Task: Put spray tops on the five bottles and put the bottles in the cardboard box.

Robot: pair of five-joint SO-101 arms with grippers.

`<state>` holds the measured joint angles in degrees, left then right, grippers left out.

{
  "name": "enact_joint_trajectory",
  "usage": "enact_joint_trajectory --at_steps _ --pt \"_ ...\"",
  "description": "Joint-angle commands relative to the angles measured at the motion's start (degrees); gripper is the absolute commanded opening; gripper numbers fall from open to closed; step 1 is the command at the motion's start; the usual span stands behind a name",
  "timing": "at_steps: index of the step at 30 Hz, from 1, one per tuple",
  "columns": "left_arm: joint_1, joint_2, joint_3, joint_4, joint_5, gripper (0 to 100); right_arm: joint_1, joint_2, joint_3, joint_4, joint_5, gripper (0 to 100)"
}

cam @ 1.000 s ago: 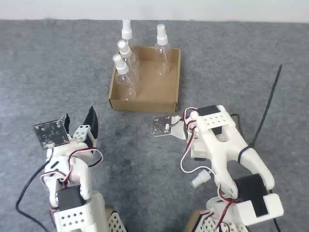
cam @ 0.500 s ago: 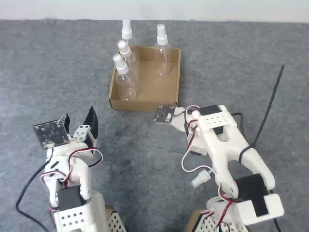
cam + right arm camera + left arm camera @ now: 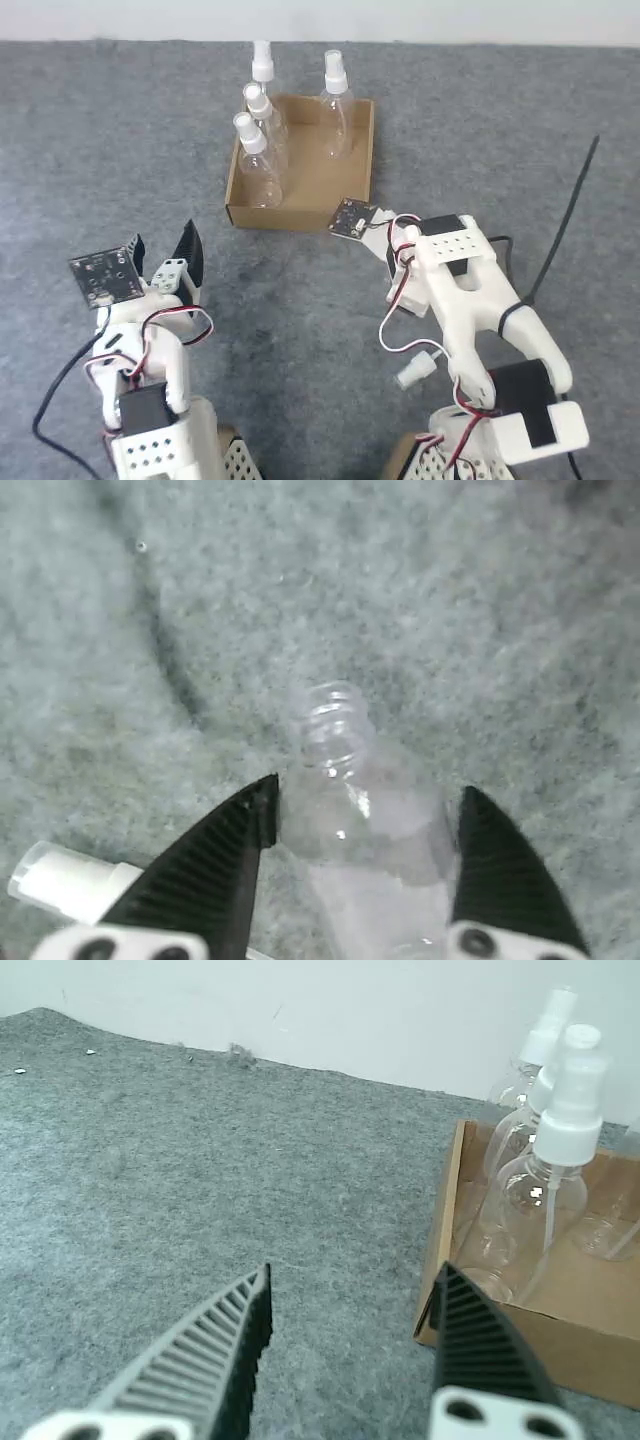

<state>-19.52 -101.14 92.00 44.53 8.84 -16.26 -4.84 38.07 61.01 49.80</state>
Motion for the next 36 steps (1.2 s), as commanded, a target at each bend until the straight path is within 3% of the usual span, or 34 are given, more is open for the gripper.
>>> enact_joint_trajectory --at_steps 1,7,14,19,28,36 --pt "-0.2 -0.9 -0.7 -1.8 -0.6 24 0.5 -3.3 -3.3 1.5 4.5 32.4" --pt "-0.2 -0.9 -0.7 -1.8 -0.6 24 0.7 -3.3 -3.3 1.4 12.0 32.5" --pt "-0.2 -0.9 -0.7 -1.8 -0.6 24 0.5 -3.2 -3.2 -0.3 12.4 31.7" --pt "-0.2 -0.9 -0.7 -1.8 -0.6 24 0.6 -1.6 -0.9 -6.6 12.4 23.6" --pt "-0.2 -0.9 -0.7 -1.8 -0.6 24 0.9 0.1 -0.9 -7.3 12.3 22.9" --pt "-0.1 -0.9 -0.7 -1.8 -0.6 24 0.9 0.0 -2.2 -7.3 12.0 5.9"
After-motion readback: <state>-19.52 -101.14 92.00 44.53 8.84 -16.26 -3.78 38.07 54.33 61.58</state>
